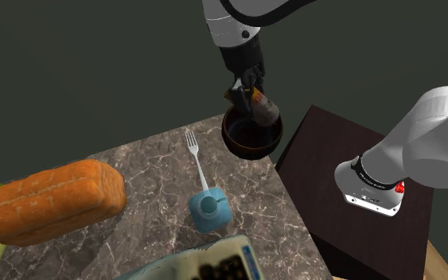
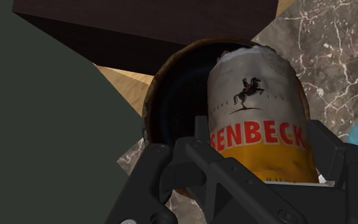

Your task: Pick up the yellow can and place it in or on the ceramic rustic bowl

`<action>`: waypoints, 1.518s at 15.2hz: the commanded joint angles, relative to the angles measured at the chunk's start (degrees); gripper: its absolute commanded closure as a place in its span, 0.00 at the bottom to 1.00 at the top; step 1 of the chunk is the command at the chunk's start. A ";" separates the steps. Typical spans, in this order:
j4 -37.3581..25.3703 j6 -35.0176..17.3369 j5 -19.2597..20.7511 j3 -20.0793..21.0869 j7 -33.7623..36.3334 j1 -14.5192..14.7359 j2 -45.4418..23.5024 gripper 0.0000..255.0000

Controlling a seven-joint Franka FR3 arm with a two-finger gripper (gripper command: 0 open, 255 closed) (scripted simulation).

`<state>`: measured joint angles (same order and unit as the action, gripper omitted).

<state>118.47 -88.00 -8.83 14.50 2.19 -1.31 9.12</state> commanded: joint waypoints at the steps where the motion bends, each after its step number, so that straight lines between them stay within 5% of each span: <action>1: 1.32 -1.53 0.02 0.05 -0.15 0.01 -0.18 1.00; 10: 2.52 -3.05 0.04 0.12 -0.25 0.04 -0.50 1.00; 11: 2.52 -3.05 0.04 0.12 -0.25 0.04 -0.50 0.00; 16: 2.52 -3.05 0.04 0.12 -0.25 0.04 -0.50 0.00; 20: -6.64 3.93 0.81 -0.25 0.31 -0.35 -2.74 0.00; 23: -6.64 3.93 0.81 -0.24 0.31 -0.36 -2.74 0.00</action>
<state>112.45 -83.79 -8.08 14.28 2.48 -1.65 6.36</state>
